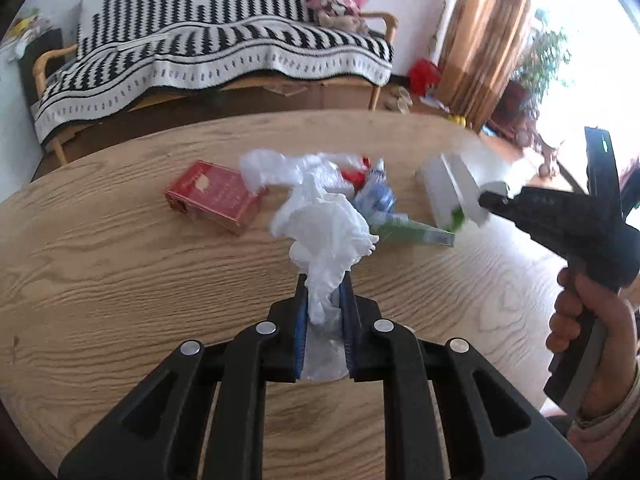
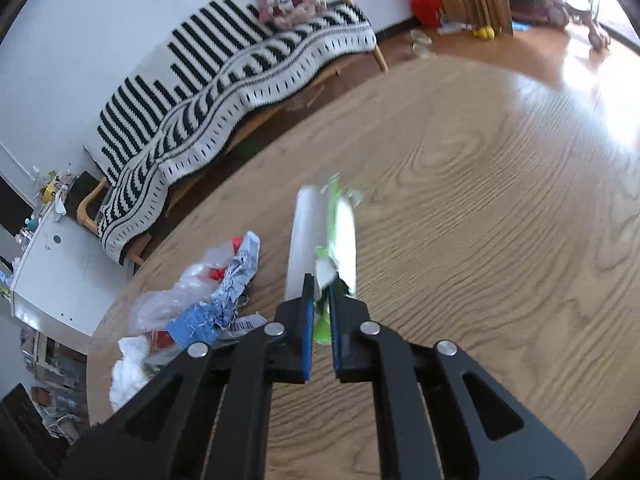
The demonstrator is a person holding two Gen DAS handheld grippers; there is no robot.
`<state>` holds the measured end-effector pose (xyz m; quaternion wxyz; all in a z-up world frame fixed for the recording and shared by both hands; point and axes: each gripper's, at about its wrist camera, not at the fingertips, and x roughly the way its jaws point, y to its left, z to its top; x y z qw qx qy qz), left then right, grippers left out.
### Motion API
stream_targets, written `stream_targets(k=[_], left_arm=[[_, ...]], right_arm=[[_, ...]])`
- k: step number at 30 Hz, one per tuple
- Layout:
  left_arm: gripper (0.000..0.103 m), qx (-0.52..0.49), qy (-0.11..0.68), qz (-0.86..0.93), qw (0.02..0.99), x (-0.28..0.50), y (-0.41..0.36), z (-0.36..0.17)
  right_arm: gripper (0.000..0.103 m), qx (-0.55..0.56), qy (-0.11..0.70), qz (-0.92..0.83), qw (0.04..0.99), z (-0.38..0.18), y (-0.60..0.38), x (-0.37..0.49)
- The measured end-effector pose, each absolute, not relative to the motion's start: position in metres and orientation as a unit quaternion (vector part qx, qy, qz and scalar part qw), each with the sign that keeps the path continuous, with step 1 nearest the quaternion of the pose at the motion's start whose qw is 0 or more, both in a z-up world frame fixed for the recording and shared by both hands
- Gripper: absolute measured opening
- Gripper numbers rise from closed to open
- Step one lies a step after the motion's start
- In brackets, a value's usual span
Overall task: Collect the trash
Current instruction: 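Lift plastic bag in left gripper and carton in right gripper toward bin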
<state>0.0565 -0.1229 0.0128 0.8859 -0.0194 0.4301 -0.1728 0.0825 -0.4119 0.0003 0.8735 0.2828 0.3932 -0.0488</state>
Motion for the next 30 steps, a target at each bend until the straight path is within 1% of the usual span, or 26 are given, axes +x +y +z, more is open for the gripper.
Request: stream_targets(k=[3,8,16,23,30], left_arm=[[0.015,-0.006,0.414,-0.154,0.897,0.047,-0.118,0.019],[0.015,-0.012,0.422,-0.154,0.893,0.04,-0.113,0.016],[0.015,-0.026,0.426,-0.152,0.892,0.04,-0.102,0.015],[0.015,-0.028,0.435,-0.16,0.886,0.043,-0.103,0.013],[0.015,-0.022,0.44,-0.165,0.883,0.045,-0.104,0.007]], right_arm=[[0.006,0.261,0.38,-0.055,0.886,0.01,-0.414,0.073],[0.006,0.238,0.375,-0.061,0.894,0.016,-0.417,0.064],[0.006,0.274,0.393,-0.056,0.876,0.002,-0.426,0.063],[0.006,0.305,0.433,-0.045,0.847,-0.02,-0.428,0.073],[0.006,0.315,0.437,-0.051,0.841,-0.027,-0.43,0.078]])
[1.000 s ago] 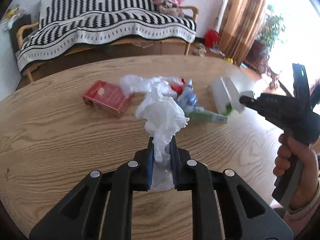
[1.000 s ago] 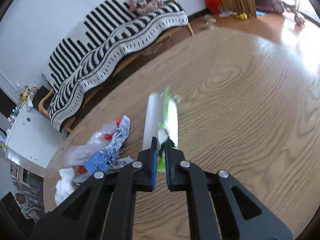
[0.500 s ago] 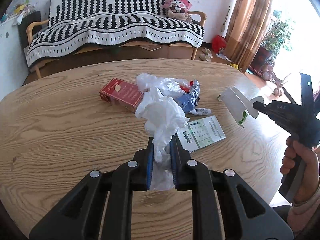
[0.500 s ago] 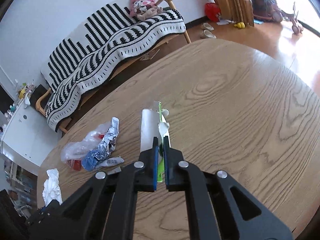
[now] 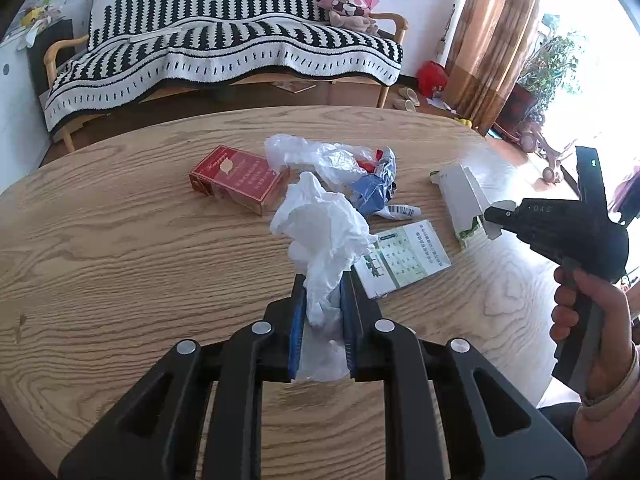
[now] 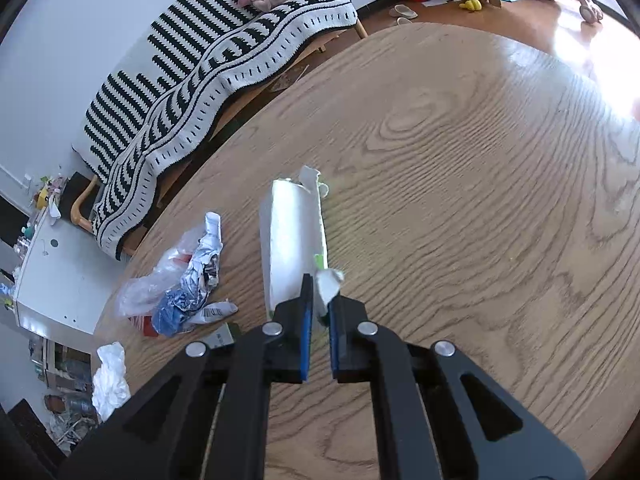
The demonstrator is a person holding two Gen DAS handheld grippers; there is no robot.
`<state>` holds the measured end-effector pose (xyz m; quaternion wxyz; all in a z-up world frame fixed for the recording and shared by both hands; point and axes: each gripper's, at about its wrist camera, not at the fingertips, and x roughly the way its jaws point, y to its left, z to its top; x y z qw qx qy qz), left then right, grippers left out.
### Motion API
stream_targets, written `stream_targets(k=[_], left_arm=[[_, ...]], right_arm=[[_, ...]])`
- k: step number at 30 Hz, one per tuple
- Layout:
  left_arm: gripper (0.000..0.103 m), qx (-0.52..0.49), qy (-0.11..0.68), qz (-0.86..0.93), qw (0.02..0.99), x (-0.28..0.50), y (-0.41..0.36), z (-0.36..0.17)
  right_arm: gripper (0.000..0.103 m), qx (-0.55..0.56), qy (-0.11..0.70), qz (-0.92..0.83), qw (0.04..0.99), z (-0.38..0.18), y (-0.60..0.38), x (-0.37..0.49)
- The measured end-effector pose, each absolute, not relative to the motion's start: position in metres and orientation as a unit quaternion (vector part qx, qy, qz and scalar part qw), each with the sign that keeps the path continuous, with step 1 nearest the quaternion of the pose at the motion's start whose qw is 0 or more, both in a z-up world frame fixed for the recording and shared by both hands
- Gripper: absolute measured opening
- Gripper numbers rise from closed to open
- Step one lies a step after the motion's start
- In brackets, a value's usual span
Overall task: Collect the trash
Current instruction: 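Lift plastic bag in left gripper and carton in right gripper toward bin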
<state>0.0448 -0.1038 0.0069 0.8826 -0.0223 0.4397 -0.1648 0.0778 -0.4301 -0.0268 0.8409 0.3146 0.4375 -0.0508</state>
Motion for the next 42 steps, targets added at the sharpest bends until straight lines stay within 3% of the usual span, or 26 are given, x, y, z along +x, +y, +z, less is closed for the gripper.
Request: stream_targets(k=[11,18,33,42], left_arm=[[0.015,-0.033,0.441,-0.173,0.88,0.045,-0.104,0.007],[0.015,-0.033,0.439,-0.176,0.881,0.044,-0.104,0.008],[0.015,-0.02,0.446,-0.174,0.877,0.044,-0.111,0.006],[0.015,-0.003,0.43,-0.217,0.876,0.013,-0.156,0.036]], right_arm=[[0.003,0.316,0.443,-0.03,0.839,-0.037,-0.423,0.088],[0.003,0.253,0.396,-0.036,0.882,-0.007,-0.416,0.079],[0.003,0.283,0.385,-0.042,0.878,-0.003,-0.427,0.07],[0.003,0.353,0.292,0.025,0.889,0.05,-0.439,-0.019]])
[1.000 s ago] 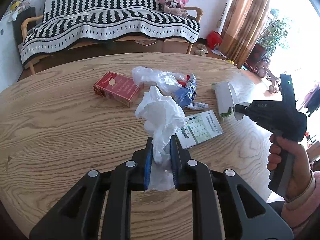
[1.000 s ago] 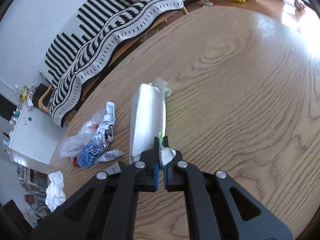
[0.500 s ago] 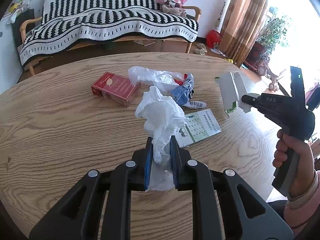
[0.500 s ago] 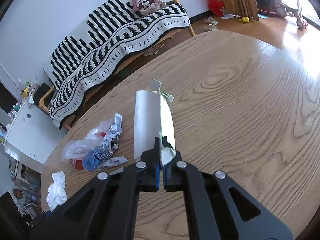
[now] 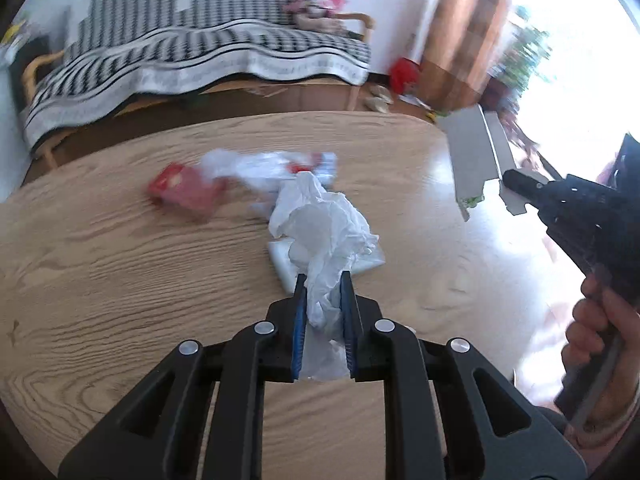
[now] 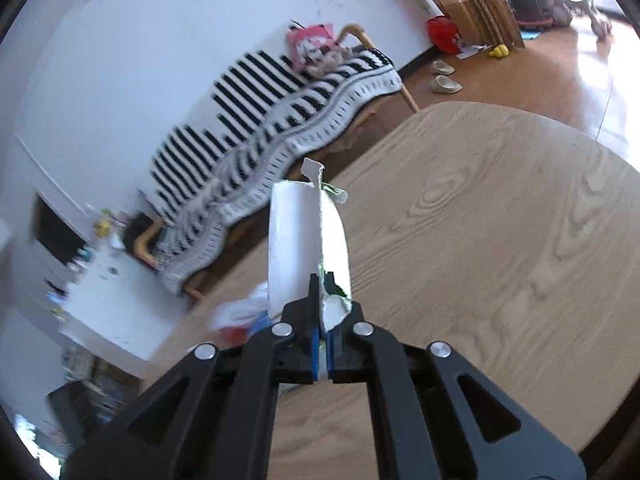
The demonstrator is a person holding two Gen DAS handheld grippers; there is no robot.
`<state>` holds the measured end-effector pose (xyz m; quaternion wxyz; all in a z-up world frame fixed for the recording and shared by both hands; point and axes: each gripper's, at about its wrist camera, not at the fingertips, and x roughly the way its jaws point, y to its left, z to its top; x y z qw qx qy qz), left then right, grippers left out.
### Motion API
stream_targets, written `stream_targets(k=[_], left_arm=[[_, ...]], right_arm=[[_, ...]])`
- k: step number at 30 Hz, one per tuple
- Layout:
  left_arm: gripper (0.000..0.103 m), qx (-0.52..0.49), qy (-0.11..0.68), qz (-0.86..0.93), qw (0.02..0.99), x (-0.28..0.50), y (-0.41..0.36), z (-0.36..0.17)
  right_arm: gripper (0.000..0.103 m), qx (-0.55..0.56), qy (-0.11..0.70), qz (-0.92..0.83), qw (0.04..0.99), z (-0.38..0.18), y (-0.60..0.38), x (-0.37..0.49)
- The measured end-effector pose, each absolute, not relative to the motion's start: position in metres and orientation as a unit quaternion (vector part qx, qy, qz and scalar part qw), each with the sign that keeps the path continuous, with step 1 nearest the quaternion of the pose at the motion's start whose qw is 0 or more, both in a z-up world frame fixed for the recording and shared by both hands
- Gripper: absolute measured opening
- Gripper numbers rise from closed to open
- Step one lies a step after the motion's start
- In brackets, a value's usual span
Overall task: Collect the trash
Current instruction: 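Lift plastic bag in left gripper and carton in right gripper toward bin, then open both grippers over the bin to drop bag and carton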
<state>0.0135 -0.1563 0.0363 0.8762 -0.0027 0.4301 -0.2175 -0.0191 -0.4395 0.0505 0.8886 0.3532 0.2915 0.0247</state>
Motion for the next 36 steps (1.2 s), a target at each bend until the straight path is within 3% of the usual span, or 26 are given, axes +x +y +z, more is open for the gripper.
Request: stream_targets(k=[10,15,20,29,31,33,35,36], left_arm=[[0.015,0.074,0.437,-0.388,0.808,-0.11,-0.33,0.061],[0.014,0.149,0.495,-0.422,0.745,-0.164,-0.415,0.002],[0.013,0.198,0.54,-0.415,0.705,-0.178,-0.447,-0.058],[0.015,0.203,0.553,-0.407,0.698,-0.172,-0.463,-0.079],[0.028,0.218,0.547,-0.399,0.703,-0.182,-0.459,-0.08],[0.095,0.229,0.535,-0.397,0.71,-0.187,-0.461,-0.08],[0.097,0.228,0.503,-0.408,0.727,-0.192,-0.46,-0.07],[0.097,0.229,0.498,-0.411,0.728,-0.193,-0.46,-0.068]], right_arm=[[0.003,0.326,0.26,-0.053,0.907,0.068,-0.567,-0.22],[0.003,0.339,0.304,-0.119,0.883,0.013,-0.61,-0.296],[0.003,0.397,0.329,-0.135,0.846,-0.054,-0.63,-0.328],[0.003,0.422,0.362,-0.123,0.822,-0.094,-0.631,-0.319],[0.003,0.438,0.372,-0.11,0.811,-0.1,-0.631,-0.314],[0.003,0.454,0.378,-0.102,0.801,-0.104,-0.634,-0.313],[0.012,0.476,0.377,-0.099,0.788,-0.108,-0.641,-0.315],[0.045,0.492,0.372,-0.102,0.781,-0.107,-0.646,-0.318]])
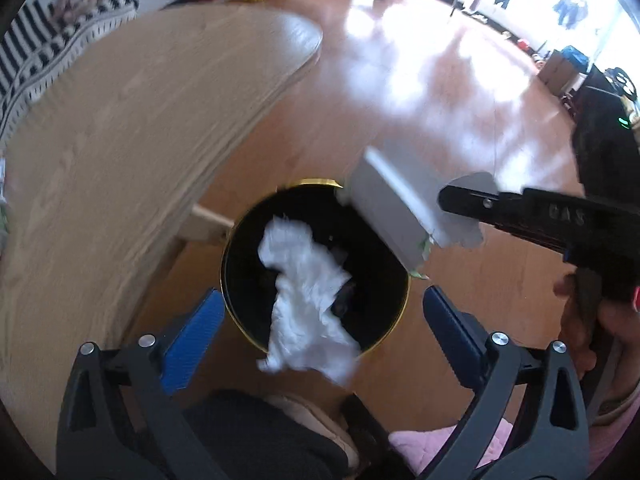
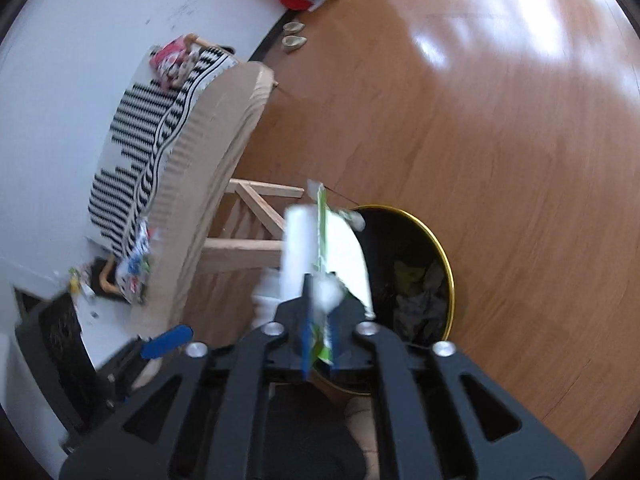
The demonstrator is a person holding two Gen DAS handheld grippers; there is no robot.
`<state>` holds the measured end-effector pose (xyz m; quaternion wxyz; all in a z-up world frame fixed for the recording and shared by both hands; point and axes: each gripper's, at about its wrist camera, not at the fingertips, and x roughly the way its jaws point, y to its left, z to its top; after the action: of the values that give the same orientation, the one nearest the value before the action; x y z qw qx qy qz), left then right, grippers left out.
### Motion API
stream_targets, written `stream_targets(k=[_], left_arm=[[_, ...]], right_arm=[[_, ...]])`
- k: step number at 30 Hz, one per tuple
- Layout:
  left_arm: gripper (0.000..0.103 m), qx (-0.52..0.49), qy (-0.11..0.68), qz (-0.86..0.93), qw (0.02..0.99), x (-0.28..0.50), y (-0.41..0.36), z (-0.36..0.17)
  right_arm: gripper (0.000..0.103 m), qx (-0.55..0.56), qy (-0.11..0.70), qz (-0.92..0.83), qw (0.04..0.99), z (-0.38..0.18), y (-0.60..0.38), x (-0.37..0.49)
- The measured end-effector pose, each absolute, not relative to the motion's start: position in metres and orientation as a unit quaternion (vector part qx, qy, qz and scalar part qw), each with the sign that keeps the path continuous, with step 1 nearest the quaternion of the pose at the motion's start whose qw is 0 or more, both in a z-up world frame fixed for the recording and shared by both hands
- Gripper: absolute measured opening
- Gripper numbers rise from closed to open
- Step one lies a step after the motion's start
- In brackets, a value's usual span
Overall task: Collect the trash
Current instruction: 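Open both grippers over the bin to drop bag and carton, then move both open grippers back over the table toward remaining trash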
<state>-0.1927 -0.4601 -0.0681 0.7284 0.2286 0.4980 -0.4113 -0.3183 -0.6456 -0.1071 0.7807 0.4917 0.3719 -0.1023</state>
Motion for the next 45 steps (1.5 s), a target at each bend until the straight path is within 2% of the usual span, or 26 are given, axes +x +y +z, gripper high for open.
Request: stream_targets(k=[1,2,3,9,14,18,21,25,30,35,39,45], left_arm=[[0.097,0.231,0.498,-0.409,0.729,-0.192,-0.459,-0.069],[0.097,0.234,0.5,-0.401,0.731,-0.191,-0.458,-0.07],[0.097,0.234,0.502,-0.395,0.734,-0.189,-0.457,-0.07],[0.097,0.173,0.496,-0.381,0.761,-0.172,-0.438,-0.05],[0.097,0.127,0.457,-0.375,0.796,-0.153,-0.406,0.001],[0.097,0.1,0.425,-0.327,0.838,-0.12,-0.352,0.04],[0.097,0.072,0.422,-0.266,0.864,-0.082,-0.283,0.051],[0.097,0.044,0.442,-0.168,0.88,-0.036,-0.195,0.048],[0.097,0.014,0.466,-0.071,0.882,0.022,-0.11,0.036],[0.097,0.001,0.471,-0.039,0.881,0.058,-0.084,0.03],[0.097,0.01,0.49,-0.038,0.871,0.095,-0.078,0.008],[0.097,-0.008,0.51,-0.029,0.859,0.151,-0.08,-0.018]], right_arm=[[0.098,0.499,0.364,-0.103,0.78,-0.103,-0.648,-0.315],[0.093,0.502,0.353,-0.101,0.783,-0.099,-0.649,-0.316],[0.097,0.501,0.345,-0.098,0.787,-0.096,-0.65,-0.317],[0.097,0.484,0.351,-0.109,0.794,-0.089,-0.644,-0.312],[0.097,0.459,0.361,-0.121,0.803,-0.079,-0.634,-0.307],[0.097,0.403,0.359,-0.124,0.833,-0.047,-0.616,-0.274],[0.097,0.364,0.358,-0.103,0.854,-0.018,-0.593,-0.237],[0.097,0.295,0.361,-0.06,0.883,0.022,-0.545,-0.173],[0.097,0.266,0.358,-0.008,0.895,0.055,-0.486,-0.091],[0.097,0.209,0.383,0.035,0.899,0.057,-0.411,-0.006],[0.097,0.174,0.42,0.05,0.889,0.037,-0.357,0.067],[0.097,0.134,0.457,0.025,0.879,0.004,-0.318,0.131]])
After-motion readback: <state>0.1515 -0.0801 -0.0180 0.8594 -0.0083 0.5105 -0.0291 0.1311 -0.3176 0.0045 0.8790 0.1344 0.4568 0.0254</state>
